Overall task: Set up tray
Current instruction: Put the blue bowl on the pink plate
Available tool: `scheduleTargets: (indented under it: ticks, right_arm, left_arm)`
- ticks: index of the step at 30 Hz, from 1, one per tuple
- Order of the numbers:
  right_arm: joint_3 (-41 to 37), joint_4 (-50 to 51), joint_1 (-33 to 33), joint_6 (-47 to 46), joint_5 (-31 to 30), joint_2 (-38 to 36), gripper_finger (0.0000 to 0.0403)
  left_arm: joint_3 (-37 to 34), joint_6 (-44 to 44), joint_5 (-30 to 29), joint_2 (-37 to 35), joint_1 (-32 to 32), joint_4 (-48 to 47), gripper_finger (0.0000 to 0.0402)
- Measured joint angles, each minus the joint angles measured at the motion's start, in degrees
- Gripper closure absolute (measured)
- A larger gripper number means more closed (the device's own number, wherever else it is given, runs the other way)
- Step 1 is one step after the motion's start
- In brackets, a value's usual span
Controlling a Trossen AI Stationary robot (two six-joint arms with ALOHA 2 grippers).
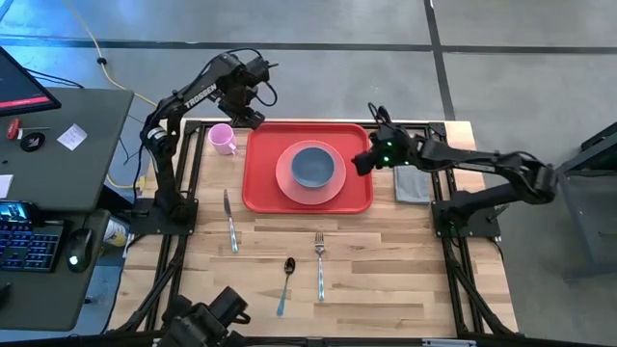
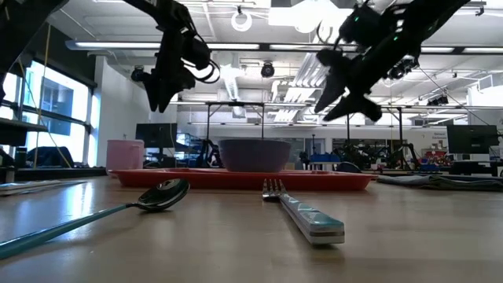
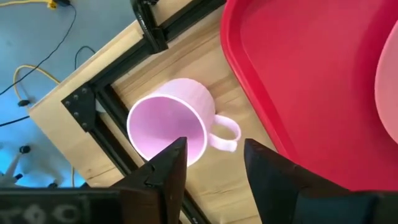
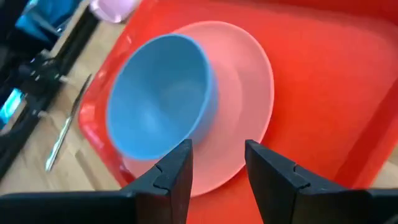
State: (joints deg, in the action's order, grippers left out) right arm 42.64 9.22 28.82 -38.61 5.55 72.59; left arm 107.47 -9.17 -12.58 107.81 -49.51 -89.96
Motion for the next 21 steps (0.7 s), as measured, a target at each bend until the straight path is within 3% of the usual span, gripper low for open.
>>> scheduleTargets:
  ticks: [6, 12, 21]
  right_arm:
    - [-0.01, -4.68, 2.52, -0.38, -0.42, 8.44, 0.0265]
    - [-0.01, -11.86, 2.66, -0.89, 4.92, 16.78, 0.0265]
    - [-0.01, -19.43, 2.53, -6.28, 6.83, 21.19, 0.0265]
  left_arm:
    - [0.01, -0.02, 1.19, -1.25, 0.04, -0.04, 0.0216]
    - [-0.01, 0.03, 1.24, -3.09, 0.44, -0.09, 0.0216]
    - [0.02, 0.38, 1.21, -4.61, 0.39, -0.06, 0.0215]
